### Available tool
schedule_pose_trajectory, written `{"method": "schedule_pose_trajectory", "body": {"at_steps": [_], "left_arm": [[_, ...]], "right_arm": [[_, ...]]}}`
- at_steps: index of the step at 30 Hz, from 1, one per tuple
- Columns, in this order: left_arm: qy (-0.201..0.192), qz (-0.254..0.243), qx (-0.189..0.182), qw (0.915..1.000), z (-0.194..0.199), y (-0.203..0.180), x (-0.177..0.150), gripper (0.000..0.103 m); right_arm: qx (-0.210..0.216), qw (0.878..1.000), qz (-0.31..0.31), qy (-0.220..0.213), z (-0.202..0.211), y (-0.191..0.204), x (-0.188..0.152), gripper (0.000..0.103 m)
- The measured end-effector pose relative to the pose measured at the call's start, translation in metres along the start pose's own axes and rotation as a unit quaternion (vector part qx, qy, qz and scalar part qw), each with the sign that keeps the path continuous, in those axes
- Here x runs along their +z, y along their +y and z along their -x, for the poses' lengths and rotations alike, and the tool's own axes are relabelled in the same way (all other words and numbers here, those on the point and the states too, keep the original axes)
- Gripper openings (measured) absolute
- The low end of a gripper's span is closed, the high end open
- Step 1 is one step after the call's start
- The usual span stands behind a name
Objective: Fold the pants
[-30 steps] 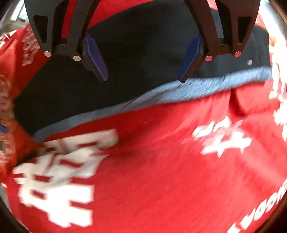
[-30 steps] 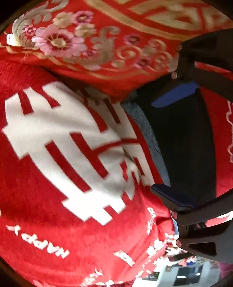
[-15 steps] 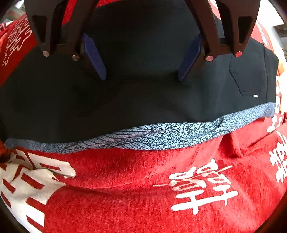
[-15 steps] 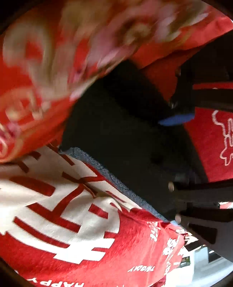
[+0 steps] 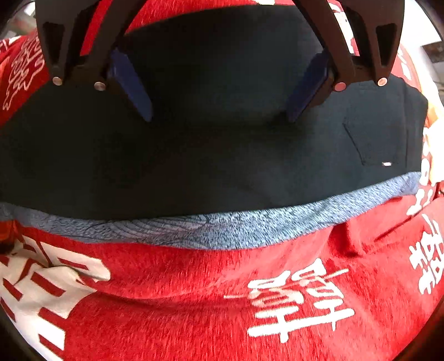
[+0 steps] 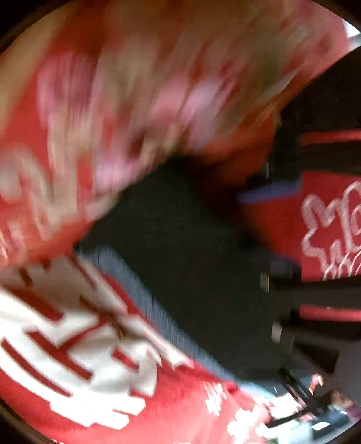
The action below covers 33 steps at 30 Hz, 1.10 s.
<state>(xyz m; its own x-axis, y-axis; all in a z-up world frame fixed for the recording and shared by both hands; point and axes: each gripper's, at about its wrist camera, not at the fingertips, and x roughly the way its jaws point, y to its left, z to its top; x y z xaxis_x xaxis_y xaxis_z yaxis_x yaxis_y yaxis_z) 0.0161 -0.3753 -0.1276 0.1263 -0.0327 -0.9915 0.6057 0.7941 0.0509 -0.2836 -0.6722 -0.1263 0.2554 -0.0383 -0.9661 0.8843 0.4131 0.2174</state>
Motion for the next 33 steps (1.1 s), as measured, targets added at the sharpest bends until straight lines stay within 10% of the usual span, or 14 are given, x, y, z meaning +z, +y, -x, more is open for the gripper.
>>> {"method": "schedule_pose_trajectory", "body": {"at_steps": [6,12,16,21,33], "left_arm": [[-0.044,-0.003,-0.013,0.999,0.019,-0.014,0.027,0.098],[-0.057,-0.025,0.01,0.998,-0.012,-0.062,0.062,0.098],[-0.062,0.011,0.007,0.998,-0.029,-0.055,0.076,0.102],[-0.055,0.04,0.03,0.9972,-0.028,-0.034,0.084,0.103],[-0.029,0.059,0.066,0.9956,0.003,0.042,0.017,0.103]], "right_arm": [[0.012,0.993,0.099,-0.071,0.045,0.037,0.003,0.049],[0.0,0.988,0.141,-0.062,-0.012,0.084,0.064,0.049],[-0.042,0.989,0.116,-0.077,-0.04,0.062,0.093,0.019],[-0.068,0.985,0.138,-0.083,-0.045,0.072,0.099,0.022],[0.072,0.994,0.079,0.002,0.0,0.049,0.037,0.041]]}}
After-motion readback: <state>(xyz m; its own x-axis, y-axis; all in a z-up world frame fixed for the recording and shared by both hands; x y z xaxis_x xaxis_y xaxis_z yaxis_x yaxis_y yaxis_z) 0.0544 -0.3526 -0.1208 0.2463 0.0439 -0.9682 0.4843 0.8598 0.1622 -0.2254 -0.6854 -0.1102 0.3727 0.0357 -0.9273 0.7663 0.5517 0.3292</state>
